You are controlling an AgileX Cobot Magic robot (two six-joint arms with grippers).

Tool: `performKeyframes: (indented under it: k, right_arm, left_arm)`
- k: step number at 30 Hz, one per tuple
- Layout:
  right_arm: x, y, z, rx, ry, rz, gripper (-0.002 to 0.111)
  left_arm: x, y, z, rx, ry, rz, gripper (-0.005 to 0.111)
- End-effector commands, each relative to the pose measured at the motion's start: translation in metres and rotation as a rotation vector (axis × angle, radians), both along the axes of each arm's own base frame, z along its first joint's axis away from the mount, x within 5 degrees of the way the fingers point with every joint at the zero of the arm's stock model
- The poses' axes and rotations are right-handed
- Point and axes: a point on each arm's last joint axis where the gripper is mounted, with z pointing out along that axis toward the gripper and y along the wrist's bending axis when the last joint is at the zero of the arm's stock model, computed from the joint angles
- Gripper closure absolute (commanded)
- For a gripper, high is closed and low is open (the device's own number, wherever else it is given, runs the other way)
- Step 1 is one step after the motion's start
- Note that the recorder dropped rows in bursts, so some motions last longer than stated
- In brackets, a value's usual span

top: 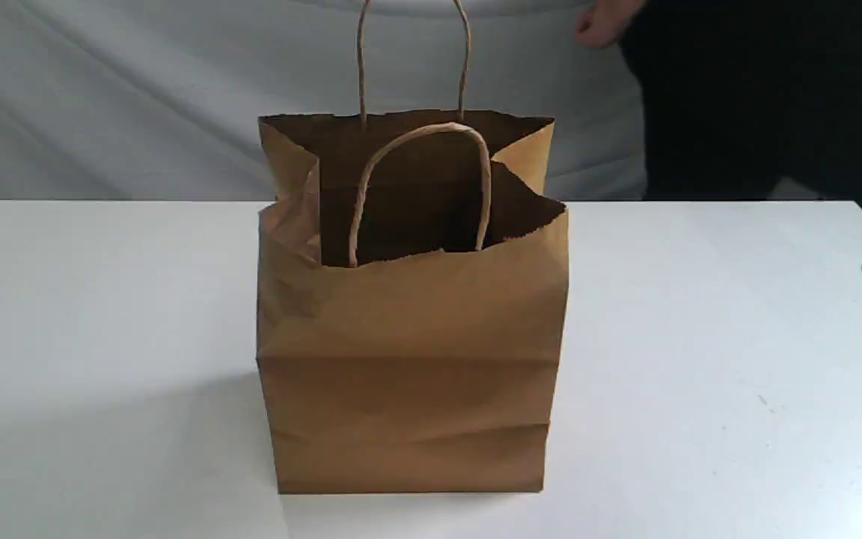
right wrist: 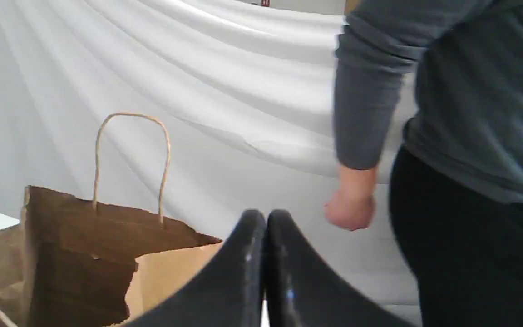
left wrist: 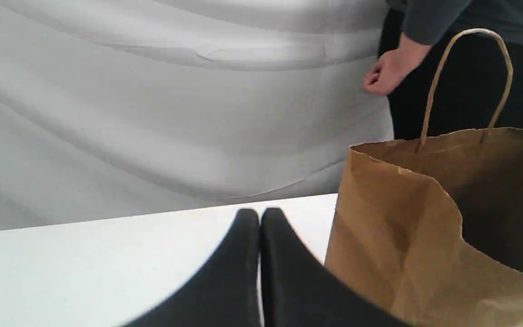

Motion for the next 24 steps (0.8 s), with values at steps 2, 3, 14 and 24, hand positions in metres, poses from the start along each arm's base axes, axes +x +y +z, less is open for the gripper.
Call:
performKeyframes:
  k: [2, 3, 14, 24]
  right_arm:
    - [-0.001, 0.001, -0.002, 0.002, 0.011, 0.012, 0.108]
    - [-0.001, 0.001, -0.002, 0.002, 0.011, 0.012, 0.108]
    - [-0.001, 0.001, -0.002, 0.002, 0.011, 0.012, 0.108]
    - [-0.013, -0.009, -0.014, -0.127, 0.014, 0.031, 0.108]
  left_arm:
    - [-0.001, -0.001, -0.001, -0.009, -0.002, -0.003, 0.107]
    - [-0.001, -0.001, -0.001, -0.009, -0.002, -0.003, 0.107]
    - [-0.001, -0.001, -0.001, -0.009, -0.002, -0.003, 0.107]
    - [-0.001, -0.001, -0.001, -0.009, -0.002, -0.003, 0.107]
